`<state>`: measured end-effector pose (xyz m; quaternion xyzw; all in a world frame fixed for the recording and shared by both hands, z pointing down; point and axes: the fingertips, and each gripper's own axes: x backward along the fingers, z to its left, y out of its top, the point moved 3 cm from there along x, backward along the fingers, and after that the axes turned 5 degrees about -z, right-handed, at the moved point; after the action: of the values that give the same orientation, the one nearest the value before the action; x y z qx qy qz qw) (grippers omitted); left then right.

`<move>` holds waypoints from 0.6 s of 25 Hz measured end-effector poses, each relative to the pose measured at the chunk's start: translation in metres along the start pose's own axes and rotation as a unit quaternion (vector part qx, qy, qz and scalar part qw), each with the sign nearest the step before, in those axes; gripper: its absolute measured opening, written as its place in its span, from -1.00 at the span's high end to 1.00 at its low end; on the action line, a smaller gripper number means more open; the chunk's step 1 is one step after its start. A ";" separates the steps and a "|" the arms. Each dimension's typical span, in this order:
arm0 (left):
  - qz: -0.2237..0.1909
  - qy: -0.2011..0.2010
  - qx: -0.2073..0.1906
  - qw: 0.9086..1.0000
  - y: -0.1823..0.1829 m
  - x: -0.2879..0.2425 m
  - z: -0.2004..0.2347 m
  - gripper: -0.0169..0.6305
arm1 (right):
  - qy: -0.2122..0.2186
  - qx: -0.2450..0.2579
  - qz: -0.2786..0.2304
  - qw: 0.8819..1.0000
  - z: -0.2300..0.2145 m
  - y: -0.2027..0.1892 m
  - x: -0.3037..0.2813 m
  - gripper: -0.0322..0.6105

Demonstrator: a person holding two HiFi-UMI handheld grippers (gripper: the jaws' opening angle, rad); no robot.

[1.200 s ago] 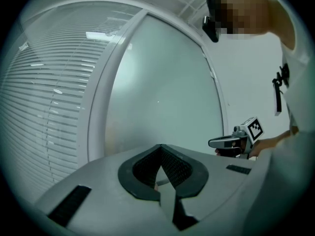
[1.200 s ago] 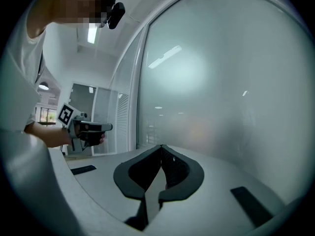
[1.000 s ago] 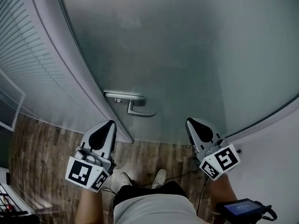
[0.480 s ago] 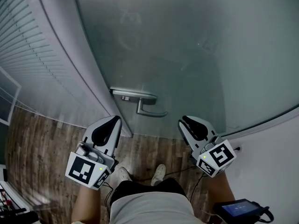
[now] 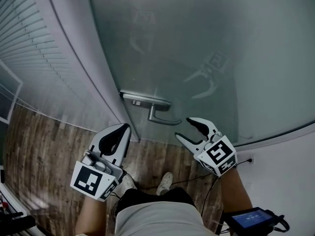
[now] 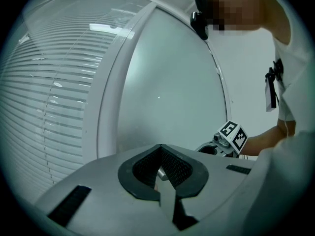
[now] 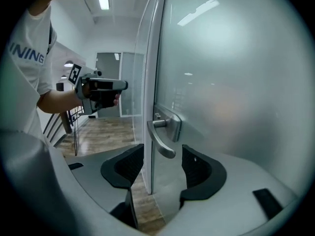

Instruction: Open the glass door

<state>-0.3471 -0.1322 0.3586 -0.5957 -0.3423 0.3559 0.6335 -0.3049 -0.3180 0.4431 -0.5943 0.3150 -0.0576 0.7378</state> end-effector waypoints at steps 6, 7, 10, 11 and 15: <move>0.009 0.009 0.004 1.000 -0.019 -0.007 0.009 0.95 | 0.005 0.023 0.034 0.999 -0.009 -0.024 -0.028 0.20; 0.009 0.010 0.005 1.000 -0.018 -0.006 0.009 0.95 | 0.005 0.028 0.039 0.999 -0.008 -0.025 -0.030 0.20; 0.010 0.011 0.005 1.000 -0.017 -0.003 0.007 0.95 | 0.001 0.034 0.039 0.999 -0.005 -0.019 -0.031 0.21; 0.010 0.011 0.006 1.000 -0.016 -0.002 0.008 0.95 | -0.004 0.036 0.037 0.999 -0.006 -0.017 -0.031 0.25; 0.010 0.012 0.007 1.000 -0.016 0.000 0.009 0.95 | -0.008 0.048 0.039 0.998 -0.002 -0.015 -0.031 0.49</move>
<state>-0.3545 -0.1279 0.3751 -0.5991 -0.3259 0.3573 0.6382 -0.3261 -0.3093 0.4685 -0.5459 0.3288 -0.0390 0.7697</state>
